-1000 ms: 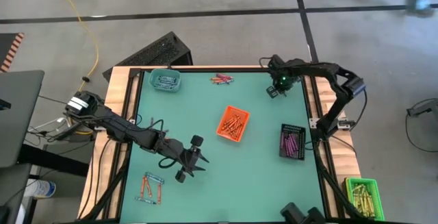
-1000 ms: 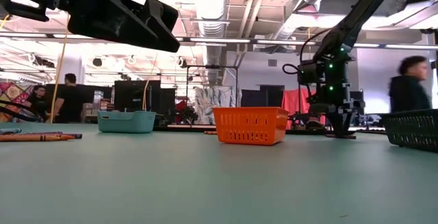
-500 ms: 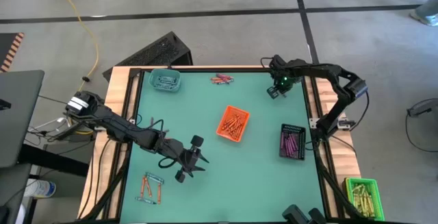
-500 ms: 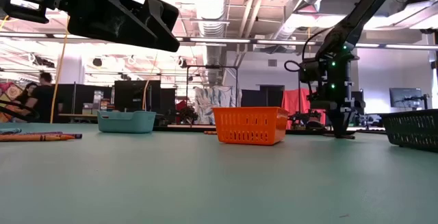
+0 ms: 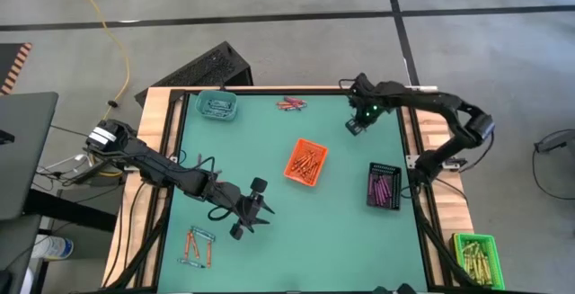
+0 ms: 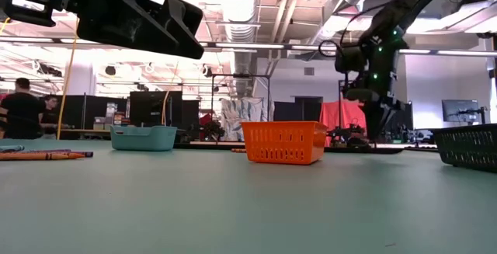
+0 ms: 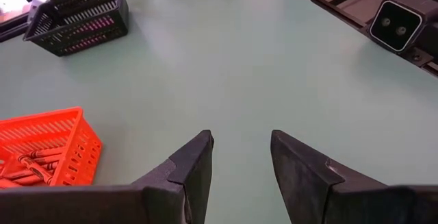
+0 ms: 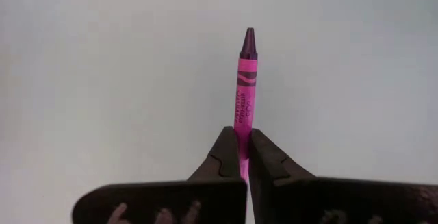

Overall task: Sort crayons
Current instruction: Put the violet crayon into black bin

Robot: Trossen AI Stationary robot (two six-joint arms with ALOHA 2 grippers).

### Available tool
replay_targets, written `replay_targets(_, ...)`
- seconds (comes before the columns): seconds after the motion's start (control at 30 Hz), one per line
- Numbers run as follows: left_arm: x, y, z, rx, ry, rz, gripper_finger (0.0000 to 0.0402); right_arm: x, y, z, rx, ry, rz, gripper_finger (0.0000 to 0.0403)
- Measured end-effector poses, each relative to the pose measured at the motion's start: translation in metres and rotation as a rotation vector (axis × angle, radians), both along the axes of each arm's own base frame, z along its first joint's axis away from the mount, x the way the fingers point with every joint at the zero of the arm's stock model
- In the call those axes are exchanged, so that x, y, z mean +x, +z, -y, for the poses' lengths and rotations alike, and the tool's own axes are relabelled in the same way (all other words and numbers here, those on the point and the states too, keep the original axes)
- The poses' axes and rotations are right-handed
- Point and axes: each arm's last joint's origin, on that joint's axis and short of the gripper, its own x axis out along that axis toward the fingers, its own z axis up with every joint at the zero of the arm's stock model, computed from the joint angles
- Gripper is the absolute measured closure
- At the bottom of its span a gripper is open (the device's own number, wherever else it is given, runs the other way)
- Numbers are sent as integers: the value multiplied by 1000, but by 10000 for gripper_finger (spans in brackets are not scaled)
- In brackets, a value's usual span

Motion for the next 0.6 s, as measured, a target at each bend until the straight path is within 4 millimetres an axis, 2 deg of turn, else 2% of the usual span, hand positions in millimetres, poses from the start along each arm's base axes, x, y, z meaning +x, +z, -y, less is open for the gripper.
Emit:
replay_targets(0.37, 0, 0, 0, 10, -5, 3, 262, 24, 21, -61, 19, 140, 0, 394)
replay_targets(0.6, 0, 0, 0, 10, -5, 3, 262, 28, 29, -102, 56, 192, -34, 394)
